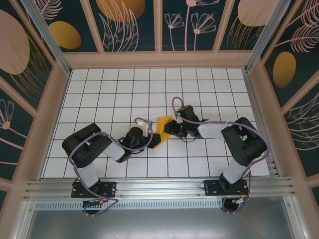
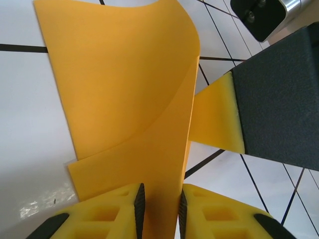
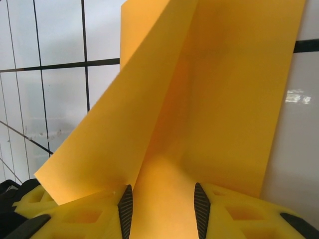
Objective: Fold a paper plane with a square sheet of paper (pick it up from the middle)
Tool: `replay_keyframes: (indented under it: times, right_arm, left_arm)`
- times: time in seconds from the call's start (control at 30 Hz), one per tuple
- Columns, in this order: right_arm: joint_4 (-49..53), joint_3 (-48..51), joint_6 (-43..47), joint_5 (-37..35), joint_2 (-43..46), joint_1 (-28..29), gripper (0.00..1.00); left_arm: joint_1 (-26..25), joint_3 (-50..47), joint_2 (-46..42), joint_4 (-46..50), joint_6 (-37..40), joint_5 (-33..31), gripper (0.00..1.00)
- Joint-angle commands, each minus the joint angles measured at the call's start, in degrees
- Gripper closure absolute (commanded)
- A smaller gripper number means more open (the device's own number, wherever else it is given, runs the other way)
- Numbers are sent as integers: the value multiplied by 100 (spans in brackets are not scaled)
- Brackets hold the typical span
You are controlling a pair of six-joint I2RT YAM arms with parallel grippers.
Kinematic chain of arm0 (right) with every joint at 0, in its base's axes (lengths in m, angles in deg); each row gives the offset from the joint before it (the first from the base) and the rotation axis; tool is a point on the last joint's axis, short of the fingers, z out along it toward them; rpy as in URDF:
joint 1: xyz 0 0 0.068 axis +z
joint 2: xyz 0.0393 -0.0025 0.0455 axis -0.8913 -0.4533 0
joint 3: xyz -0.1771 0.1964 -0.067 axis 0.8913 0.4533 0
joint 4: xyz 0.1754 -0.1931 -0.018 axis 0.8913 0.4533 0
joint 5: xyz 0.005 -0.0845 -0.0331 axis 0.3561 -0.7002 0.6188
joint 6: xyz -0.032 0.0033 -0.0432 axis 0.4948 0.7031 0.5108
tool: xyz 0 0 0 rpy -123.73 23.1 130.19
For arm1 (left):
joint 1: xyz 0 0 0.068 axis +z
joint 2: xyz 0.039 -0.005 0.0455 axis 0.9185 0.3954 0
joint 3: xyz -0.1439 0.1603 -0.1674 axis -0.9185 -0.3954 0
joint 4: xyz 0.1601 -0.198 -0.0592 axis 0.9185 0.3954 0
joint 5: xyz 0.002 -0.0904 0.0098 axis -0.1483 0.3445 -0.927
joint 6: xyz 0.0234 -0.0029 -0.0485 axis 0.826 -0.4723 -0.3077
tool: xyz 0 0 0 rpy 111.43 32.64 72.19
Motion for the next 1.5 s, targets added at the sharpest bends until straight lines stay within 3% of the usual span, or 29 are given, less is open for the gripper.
replay_keyframes:
  times: [0.0, 0.4, 0.63, 0.83, 0.93, 1.27, 1.47]
  right_arm:
    - [-255, -39, 91, 123, -100, -26, 57]
    - [-304, 52, 82, 97, -111, -10, 49]
    - [-274, 56, 104, 108, -24, -11, 49]
    - [-251, 178, 183, 1, 515, -41, 49]
    - [-265, 294, 205, -29, 816, -83, 49]
    - [-89, 644, 192, -228, 1632, -206, 50]
    - [-124, 972, 52, -331, 1941, -216, 51]
  left_arm:
    - [35, 201, 5, 278, -113, 46, 71]
    - [168, 622, -178, 1418, -299, -115, 67]
    - [208, 734, -218, 1708, -419, -68, 80]
    - [219, 571, -347, 1201, -404, 276, 86]
    - [216, 495, -600, 943, -103, 399, 87]
    - [217, 712, -867, 1163, 1951, 599, 91]
    - [208, 855, -458, 797, 2121, 844, 91]
